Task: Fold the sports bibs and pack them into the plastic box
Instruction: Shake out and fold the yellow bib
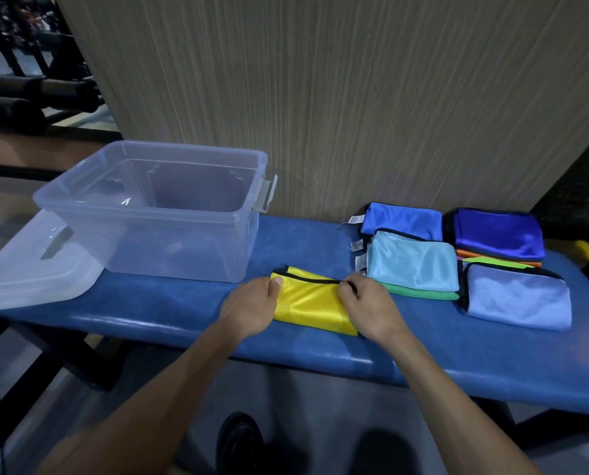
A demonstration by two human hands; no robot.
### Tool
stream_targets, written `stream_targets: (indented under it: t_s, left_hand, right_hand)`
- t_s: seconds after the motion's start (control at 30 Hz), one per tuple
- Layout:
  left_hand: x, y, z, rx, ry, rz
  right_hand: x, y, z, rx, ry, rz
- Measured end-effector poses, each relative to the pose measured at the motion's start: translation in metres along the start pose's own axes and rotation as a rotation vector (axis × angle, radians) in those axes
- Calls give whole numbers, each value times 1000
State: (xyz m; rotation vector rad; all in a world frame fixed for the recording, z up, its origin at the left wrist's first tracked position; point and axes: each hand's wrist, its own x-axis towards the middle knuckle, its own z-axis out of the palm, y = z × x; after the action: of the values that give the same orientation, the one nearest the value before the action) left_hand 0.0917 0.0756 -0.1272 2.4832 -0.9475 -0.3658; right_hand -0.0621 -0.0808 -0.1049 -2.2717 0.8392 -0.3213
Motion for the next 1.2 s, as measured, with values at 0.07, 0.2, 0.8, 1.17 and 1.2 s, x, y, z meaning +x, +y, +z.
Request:
stream_targets:
  t_s: [0.07,0.2,0.8,1.17,1.2]
  left_hand:
    - [4,1,-1,40,-20,-11]
    - [10,-1,0,71,-22,-30]
    - [11,11,-8,174,174,146]
    - [29,27,5,234,228,144]
    - [28,30,6,250,268,209]
  right_hand:
    - [1,4,9,-78,60,-31]
    - [-2,16,26,-185,189,-124]
    - [15,-14,10,-737,94,-34]
    - [15,-25,24,-842,78,43]
    - [14,-24,24,-832,90,40]
